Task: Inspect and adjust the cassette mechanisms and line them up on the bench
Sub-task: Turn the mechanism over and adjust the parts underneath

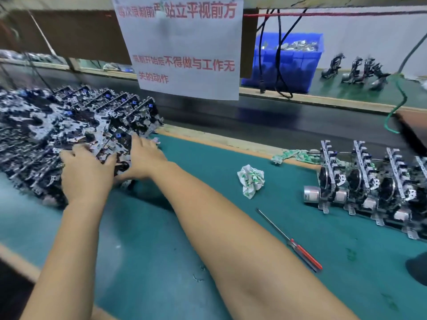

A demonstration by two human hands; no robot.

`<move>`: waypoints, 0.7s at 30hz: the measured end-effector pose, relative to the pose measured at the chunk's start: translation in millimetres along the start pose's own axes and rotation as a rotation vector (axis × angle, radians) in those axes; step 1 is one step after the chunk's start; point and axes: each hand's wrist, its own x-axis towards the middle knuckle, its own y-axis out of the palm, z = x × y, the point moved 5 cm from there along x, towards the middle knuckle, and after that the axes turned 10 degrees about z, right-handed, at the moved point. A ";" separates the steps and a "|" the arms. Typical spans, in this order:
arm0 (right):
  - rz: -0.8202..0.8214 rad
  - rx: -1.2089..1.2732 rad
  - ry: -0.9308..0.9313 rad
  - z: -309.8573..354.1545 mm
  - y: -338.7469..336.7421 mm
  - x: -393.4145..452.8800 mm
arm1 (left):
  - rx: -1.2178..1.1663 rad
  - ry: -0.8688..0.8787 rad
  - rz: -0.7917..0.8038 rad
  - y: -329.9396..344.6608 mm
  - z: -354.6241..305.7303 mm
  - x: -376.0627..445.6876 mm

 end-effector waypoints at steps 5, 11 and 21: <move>0.041 0.123 -0.017 -8.5 -0.9 7.9 | -0.036 -0.003 0.073 5.3 12.0 7.7; -0.087 0.450 -0.025 -20.7 -13.5 -13.9 | -0.078 0.149 -0.022 2.5 18.0 -2.8; -0.467 0.559 -0.042 -63.0 -46.3 -175.7 | -0.153 0.736 0.055 -22.8 -71.7 -93.2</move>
